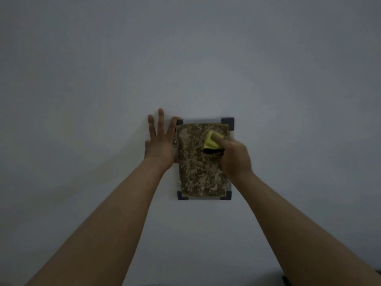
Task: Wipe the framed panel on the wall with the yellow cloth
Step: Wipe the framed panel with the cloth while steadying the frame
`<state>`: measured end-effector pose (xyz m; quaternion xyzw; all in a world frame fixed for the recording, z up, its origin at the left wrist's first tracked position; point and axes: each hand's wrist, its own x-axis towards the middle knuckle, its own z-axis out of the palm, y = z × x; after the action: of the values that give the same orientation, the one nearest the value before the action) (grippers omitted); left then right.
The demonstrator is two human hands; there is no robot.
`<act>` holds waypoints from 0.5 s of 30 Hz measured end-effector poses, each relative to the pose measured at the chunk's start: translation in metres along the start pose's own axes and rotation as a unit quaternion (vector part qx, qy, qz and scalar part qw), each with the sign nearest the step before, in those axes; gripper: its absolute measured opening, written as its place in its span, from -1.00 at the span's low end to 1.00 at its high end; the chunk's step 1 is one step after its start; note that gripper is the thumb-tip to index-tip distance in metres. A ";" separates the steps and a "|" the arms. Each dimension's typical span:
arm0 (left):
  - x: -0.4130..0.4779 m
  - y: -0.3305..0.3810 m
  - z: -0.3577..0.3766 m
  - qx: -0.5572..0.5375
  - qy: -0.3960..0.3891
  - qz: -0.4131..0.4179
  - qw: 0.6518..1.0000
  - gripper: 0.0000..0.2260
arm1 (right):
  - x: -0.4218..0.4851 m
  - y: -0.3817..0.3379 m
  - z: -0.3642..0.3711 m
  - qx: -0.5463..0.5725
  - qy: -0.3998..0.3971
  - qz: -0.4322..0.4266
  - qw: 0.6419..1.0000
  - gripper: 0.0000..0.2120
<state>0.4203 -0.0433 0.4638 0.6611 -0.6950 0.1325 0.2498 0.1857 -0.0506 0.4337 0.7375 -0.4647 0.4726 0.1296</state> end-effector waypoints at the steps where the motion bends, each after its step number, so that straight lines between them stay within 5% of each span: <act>1: 0.001 0.001 0.000 0.002 -0.002 -0.002 1.000 0.25 | -0.002 -0.002 0.003 -0.008 -0.051 -0.024 0.998 -0.54; 3: 0.002 0.001 0.001 0.006 -0.002 -0.003 1.000 0.26 | -0.001 -0.004 0.003 -0.014 -0.054 -0.044 0.997 -0.55; 7: 0.000 -0.001 0.004 0.011 0.004 -0.004 1.000 0.28 | 0.003 0.005 -0.007 0.005 0.115 0.050 0.992 -0.51; 12: 0.003 0.000 0.004 0.008 0.005 -0.007 1.000 0.27 | 0.001 0.006 -0.002 0.018 -0.034 -0.010 0.999 -0.55; 15: 0.002 0.000 0.005 0.012 0.000 -0.006 1.000 0.31 | 0.006 0.014 -0.008 0.018 0.088 0.038 0.995 -0.55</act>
<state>0.4192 -0.0470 0.4609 0.6679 -0.6895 0.1395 0.2430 0.1704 -0.0566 0.4397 0.6771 -0.4708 0.5484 0.1385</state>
